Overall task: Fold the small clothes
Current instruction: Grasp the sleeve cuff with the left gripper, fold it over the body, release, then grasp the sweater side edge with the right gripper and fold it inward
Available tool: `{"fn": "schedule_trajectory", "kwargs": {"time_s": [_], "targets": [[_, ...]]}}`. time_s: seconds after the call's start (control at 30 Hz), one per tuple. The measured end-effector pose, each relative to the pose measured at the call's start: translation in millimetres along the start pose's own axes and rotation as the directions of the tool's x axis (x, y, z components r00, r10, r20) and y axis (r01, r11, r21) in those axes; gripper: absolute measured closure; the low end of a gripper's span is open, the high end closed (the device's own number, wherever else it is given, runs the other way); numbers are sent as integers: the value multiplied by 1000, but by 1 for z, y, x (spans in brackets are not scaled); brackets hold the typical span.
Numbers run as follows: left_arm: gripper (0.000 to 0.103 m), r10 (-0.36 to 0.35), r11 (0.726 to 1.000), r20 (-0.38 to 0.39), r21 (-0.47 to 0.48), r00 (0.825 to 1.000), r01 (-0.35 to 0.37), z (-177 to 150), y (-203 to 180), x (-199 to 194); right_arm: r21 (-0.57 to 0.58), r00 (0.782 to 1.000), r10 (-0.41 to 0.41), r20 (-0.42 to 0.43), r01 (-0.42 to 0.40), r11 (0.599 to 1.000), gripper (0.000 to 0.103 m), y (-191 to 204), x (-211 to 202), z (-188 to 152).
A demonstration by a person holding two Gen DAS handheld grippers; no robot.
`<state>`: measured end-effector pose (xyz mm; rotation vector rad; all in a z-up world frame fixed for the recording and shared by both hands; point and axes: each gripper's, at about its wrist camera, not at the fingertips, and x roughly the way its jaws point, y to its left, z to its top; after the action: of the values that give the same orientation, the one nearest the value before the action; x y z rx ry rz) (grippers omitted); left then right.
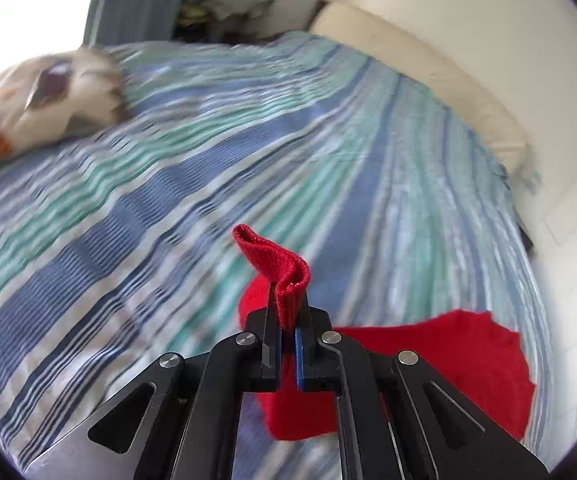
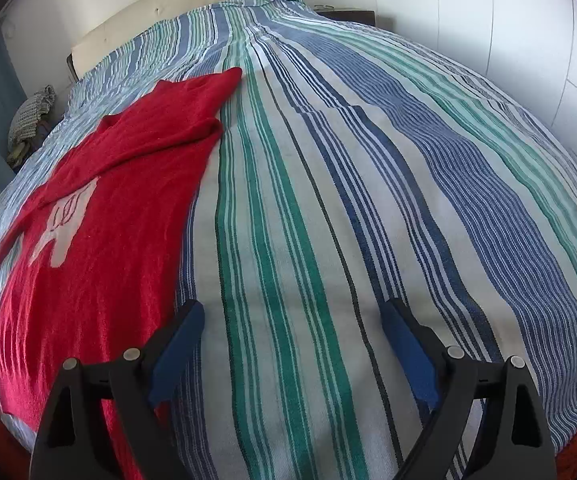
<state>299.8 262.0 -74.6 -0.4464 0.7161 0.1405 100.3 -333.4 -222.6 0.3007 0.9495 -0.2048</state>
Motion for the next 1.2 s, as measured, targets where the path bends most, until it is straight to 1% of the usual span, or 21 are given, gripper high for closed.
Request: {"fn": "schedule_trajectory", "kwargs": {"time_s": [0.07, 0.1, 0.2, 0.27, 0.33, 0.37, 0.4, 0.47, 0.53, 0.6, 0.63, 0.67, 0.73, 0.8, 0.83, 0.9, 0.97, 1.03, 1.1, 1.13, 1.2], "targets": [[100, -96, 988, 24, 121, 995, 92, 11, -68, -12, 13, 1000, 12, -2, -12, 1000, 13, -2, 0, 1], [100, -152, 971, 29, 192, 988, 144, 11, -110, -19, 19, 1000, 18, -1, -18, 1000, 13, -4, 0, 1], [100, -286, 898, -7, 346, 958, 271, -10, -214, -31, 29, 1000, 27, 0, -27, 999, 13, -5, -1, 1], [96, -319, 853, -52, 420, 946, 310, -38, -272, -24, 32, 1000, 30, 0, -30, 999, 13, -6, -2, 1], [68, -293, 827, -124, 466, 948, 316, -83, -320, -2, 32, 999, 34, 0, -34, 999, 13, -6, -2, 1], [26, -261, 818, -172, 483, 950, 312, -106, -336, 11, 33, 999, 35, -2, -35, 999, 13, -6, -1, 2], [13, -214, 811, -222, 503, 951, 300, -137, -346, 24, 34, 999, 36, -3, -36, 999, 13, -6, -2, 2], [22, -169, 778, -312, 540, 935, 321, -190, -348, 34, 41, 999, 44, -4, -44, 998, 13, -8, -3, 2], [24, -136, 715, -403, 592, 905, 371, -241, -329, 27, 49, 998, 57, -3, -57, 997, 13, -10, -4, 1], [24, -112, 668, -412, 643, 904, 376, -271, -300, 5, 58, 998, 70, -2, -70, 996, 13, -12, -4, 1], [24, -104, 657, -413, 655, 905, 374, -277, -282, -6, 63, 997, 74, -4, -74, 995, 13, -13, -4, 2], [24, -97, 658, -412, 656, 906, 369, -278, -260, -15, 67, 997, 76, -5, -76, 995, 13, -13, -5, 2], [22, -69, 696, -388, 642, 919, 323, -264, -210, -28, 86, 997, 76, -2, -75, 993, 15, -14, -13, 8], [19, -22, 759, -321, 611, 947, 225, -241, -163, -35, 55, 998, 64, 18, -65, 996, 21, -7, -30, 23], [17, -3, 804, -276, 571, 961, 167, -225, -134, -38, 12, 995, 86, 42, -86, 996, 21, 2, -41, 33], [14, 19, 879, -204, 471, 979, 81, -207, -87, -42, -63, 980, 193, 44, -190, 980, 21, 33, -56, 65], [14, 46, 947, -174, 320, 984, 13, -192, -37, -38, -52, 934, 357, -12, -357, 933, 23, 65, -54, 100], [15, 63, 974, -143, 224, 988, -30, -189, -7, -38, 14, 846, 526, -88, -527, 850, 24, 104, -33, 142], [15, 83, 987, -137, 148, 987, -63, -188, 16, -39, 82, 792, 595, -137, -590, 803, 37, 137, 1, 174], [15, 69, 992, -140, 118, 988, -53, -186, 22, -41, 110, 789, 591, -170, -581, 806, 39, 150, 24, 187], [15, 43, 994, -125, 108, 991, -29, -183, 25, -44, 157, 809, 544, -222, -522, 839, 45, 164, 66, 201]]}}
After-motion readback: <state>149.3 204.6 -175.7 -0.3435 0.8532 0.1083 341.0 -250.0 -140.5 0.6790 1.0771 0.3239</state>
